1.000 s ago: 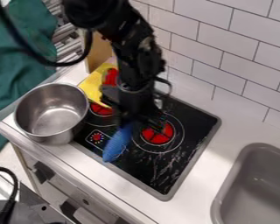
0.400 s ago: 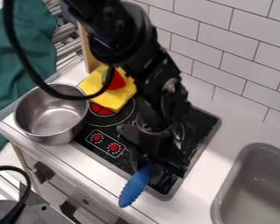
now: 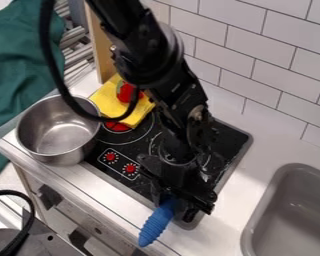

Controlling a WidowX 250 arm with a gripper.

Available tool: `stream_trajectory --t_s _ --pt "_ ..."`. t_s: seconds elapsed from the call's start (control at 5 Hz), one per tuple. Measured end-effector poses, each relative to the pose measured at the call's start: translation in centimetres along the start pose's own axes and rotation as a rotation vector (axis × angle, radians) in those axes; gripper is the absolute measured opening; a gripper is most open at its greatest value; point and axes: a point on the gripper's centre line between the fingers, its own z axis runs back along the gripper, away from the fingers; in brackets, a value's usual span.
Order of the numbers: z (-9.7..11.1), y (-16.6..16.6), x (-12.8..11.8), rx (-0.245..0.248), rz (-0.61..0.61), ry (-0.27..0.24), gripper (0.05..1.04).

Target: Move the blue spoon to the bottom right side of the stove

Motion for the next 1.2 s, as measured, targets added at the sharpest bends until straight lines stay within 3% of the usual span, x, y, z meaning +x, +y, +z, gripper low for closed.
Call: stream_trajectory --t_s 0.4,0.8,1.2 --pt "-1.4 -1.0 1.0 -0.042 -0.012 0.033 0.318" --pt "-2.0 -1.3 1.5 -0.044 0.006 0.077 0.368" --pt "-2.0 -1.5 2.1 -0.021 -0.007 0.046 0.930"
